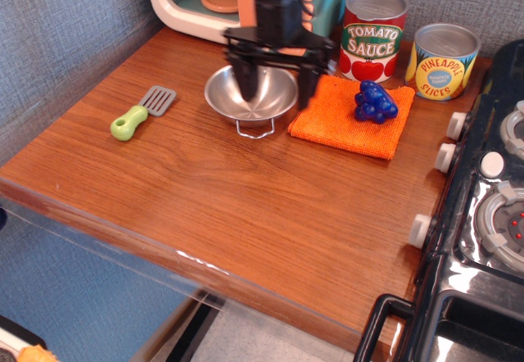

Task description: Move the metal bowl in front of the orange cloth.

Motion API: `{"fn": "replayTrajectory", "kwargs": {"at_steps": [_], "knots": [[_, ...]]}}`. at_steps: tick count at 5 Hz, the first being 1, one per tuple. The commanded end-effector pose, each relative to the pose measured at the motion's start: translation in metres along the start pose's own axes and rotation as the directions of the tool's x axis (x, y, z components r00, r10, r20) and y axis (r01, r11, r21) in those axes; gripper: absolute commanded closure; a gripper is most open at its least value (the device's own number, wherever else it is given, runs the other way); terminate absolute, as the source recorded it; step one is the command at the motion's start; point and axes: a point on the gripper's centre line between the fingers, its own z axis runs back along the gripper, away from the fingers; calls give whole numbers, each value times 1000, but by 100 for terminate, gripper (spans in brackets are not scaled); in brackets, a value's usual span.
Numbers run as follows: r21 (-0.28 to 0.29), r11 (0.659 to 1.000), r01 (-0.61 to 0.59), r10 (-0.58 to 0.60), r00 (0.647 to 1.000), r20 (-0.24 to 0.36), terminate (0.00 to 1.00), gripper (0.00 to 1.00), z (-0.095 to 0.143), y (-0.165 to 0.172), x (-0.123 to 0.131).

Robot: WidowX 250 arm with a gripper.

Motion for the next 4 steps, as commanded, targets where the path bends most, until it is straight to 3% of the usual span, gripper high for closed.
{"fn": "replayTrajectory", "kwargs": {"at_steps": [1,3,4], "knots": [[-10,999,38,-38,999,29,0,0,6,-10,14],[-8,996,88,-88,996,0,0,0,-11,-26,33],[20,996,85,-84,996,-32,0,0,-22,-25,37]]}}
